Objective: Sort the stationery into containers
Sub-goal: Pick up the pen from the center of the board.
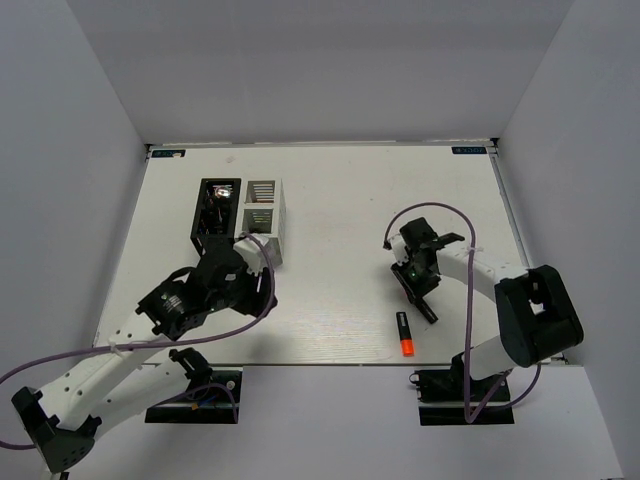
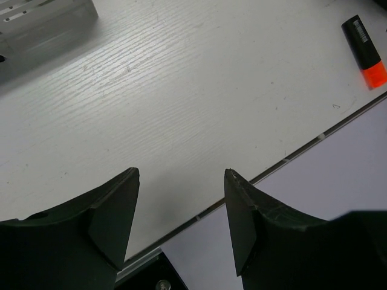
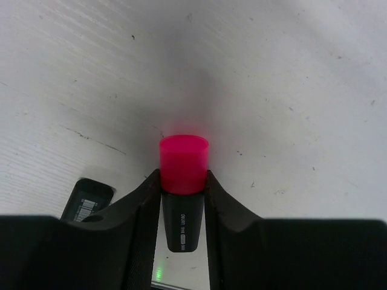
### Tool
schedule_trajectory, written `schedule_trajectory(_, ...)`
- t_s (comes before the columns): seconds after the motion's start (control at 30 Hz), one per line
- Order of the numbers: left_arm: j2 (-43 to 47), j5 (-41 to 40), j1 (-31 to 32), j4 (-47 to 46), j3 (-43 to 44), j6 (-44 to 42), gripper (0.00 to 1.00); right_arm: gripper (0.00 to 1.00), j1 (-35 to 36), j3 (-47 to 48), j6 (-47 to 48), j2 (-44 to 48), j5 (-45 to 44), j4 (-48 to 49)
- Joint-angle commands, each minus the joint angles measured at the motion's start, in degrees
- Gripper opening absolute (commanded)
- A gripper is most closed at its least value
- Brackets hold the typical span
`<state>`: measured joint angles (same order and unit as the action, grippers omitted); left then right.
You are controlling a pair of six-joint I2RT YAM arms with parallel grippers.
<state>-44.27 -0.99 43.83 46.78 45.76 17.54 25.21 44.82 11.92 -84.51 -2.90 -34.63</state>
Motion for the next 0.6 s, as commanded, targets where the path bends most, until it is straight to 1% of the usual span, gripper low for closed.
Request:
schedule_trajectory(0.0,2.08,-2.34,0.02,0.85,-0.49,0.65,0.69,0.11,-0.95,0.80,0.47,-0.66,6.04,-1.84)
schedule_trajectory(0.07,3.48,-6.11,-0.15,1.11,-0.49,0.83,0.65,0.00,-0.87,2.37,2.56,1.09,11.13,-1.49)
schedule_trajectory(0.1,3.75,-8.65,-0.07,0.77,-0.58,1.00,0.63,0.00,-0.69,3.25,3.71,1.36,12.72,-1.49)
schedule_trajectory(0.13,4.19,-12.24,-0.24,0.76,-0.76,1.53,0.60,0.00,-0.52,6.30,5.29,1.19,16.48,-2.10)
schedule_trajectory(0.17,4.45,-14.10,-0.15,0.59,-0.67,2.49,0.54,0.00,-0.43,10.95,6.09,0.58,18.69,-3.15)
schedule_trajectory(0.2,4.80,-17.17,-0.07,0.76,-0.50,2.76,0.53,0.00,-0.17,13.86,7.83,-2.04,21.15,-5.42)
schedule_trajectory(0.23,4.98,-19.72,-0.15,0.76,-0.41,3.20,0.52,0.00,0.10,19.81,8.11,-3.28,26.22,-6.84)
schedule_trajectory(0.27,4.81,-22.01,-0.15,1.11,-0.32,3.72,0.50,0.00,0.45,26.40,8.46,-4.68,27.67,-8.68)
schedule_trajectory(0.3,5.16,-23.16,-0.24,1.38,-0.41,5.21,0.50,0.00,0.89,29.77,8.82,-9.31,30.38,-10.79)
schedule_trajectory(0.37,5.69,-25.45,-0.15,1.38,-1.02,5.84,0.50,0.00,2.29,43.01,8.99,-12.59,33.39,-13.86)
schedule_trajectory(0.4,6.21,-25.81,-0.07,1.12,-1.28,6.53,0.50,0.00,2.82,46.29,9.34,-17.66,34.87,-14.58)
schedule_trajectory(0.43,6.30,-25.90,-0.06,0.85,-1.63,6.80,0.50,0.00,4.22,55.81,9.61,-19.27,36.28,-15.02)
schedule_trajectory(0.5,6.31,-26.43,0.02,1.46,-1.64,7.33,0.50,0.00,5.28,61.59,10.22,-23.76,37.78,-15.29)
schedule_trajectory(0.53,6.13,-26.60,-0.15,1.73,-0.94,7.51,0.50,0.00,6.77,68.14,10.83,-26.03,39.70,-14.94)
schedule_trajectory(0.57,5.34,-26.86,-0.07,2.17,-0.59,7.77,0.50,0.00,7.22,69.69,10.93,-27.97,40.16,-11.72)
